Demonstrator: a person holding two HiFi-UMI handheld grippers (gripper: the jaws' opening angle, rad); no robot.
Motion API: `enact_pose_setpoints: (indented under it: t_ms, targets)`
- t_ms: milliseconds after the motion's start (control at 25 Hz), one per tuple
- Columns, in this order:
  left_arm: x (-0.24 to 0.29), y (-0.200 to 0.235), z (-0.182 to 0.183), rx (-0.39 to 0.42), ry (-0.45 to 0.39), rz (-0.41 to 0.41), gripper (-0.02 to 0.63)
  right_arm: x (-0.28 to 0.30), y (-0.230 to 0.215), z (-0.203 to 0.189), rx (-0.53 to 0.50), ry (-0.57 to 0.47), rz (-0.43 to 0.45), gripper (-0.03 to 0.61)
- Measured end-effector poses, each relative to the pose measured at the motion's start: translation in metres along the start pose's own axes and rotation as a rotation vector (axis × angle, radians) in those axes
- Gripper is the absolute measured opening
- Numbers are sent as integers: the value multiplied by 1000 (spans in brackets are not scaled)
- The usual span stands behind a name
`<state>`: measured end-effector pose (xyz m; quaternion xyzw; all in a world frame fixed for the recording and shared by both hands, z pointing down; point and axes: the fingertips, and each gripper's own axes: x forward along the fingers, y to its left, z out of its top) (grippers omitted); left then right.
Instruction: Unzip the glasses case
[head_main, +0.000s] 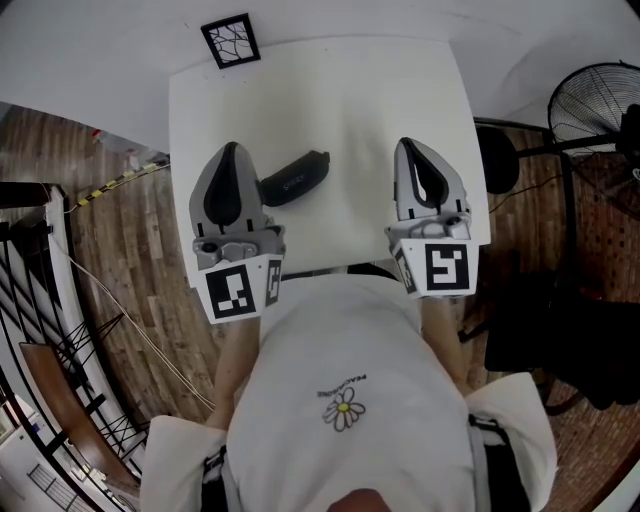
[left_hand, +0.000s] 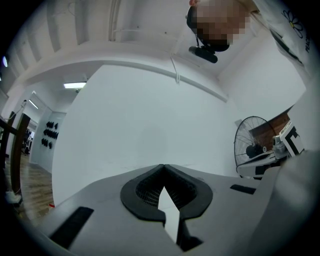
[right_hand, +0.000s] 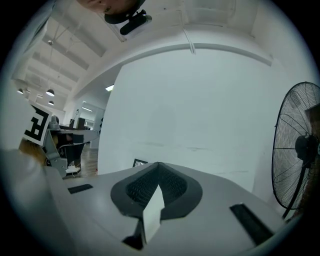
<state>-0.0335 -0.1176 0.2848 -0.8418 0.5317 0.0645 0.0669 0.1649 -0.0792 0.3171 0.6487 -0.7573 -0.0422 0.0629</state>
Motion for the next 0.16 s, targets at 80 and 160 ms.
enact_pose_setpoints:
  t_ms: [80,160]
  targets:
    - [0,1,1,0,-2,2,14,1,2,0,-1,2,5,6]
    - [0,2,2,-1,-3,4,14,1,3,0,-2,6,10,6]
